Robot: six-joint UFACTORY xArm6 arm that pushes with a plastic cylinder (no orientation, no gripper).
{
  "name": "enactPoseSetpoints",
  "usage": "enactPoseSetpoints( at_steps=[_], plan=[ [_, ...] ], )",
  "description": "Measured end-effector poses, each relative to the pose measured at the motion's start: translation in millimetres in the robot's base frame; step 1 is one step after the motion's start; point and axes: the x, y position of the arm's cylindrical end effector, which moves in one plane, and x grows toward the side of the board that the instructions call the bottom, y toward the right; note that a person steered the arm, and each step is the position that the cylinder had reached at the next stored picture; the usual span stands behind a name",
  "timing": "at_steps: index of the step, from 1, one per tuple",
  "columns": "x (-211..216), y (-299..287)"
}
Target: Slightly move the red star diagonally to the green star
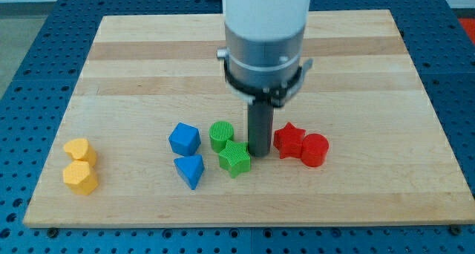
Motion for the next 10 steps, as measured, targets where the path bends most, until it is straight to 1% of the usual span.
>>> enactPoseSetpoints(
  at_steps=[1, 2, 3, 5, 6, 8, 10],
  plan=[
    [-43, 0],
    [-63, -1],
    [-42, 22],
    [32, 28],
    [52, 26],
    [68, 14],
    [51, -11]
  ],
)
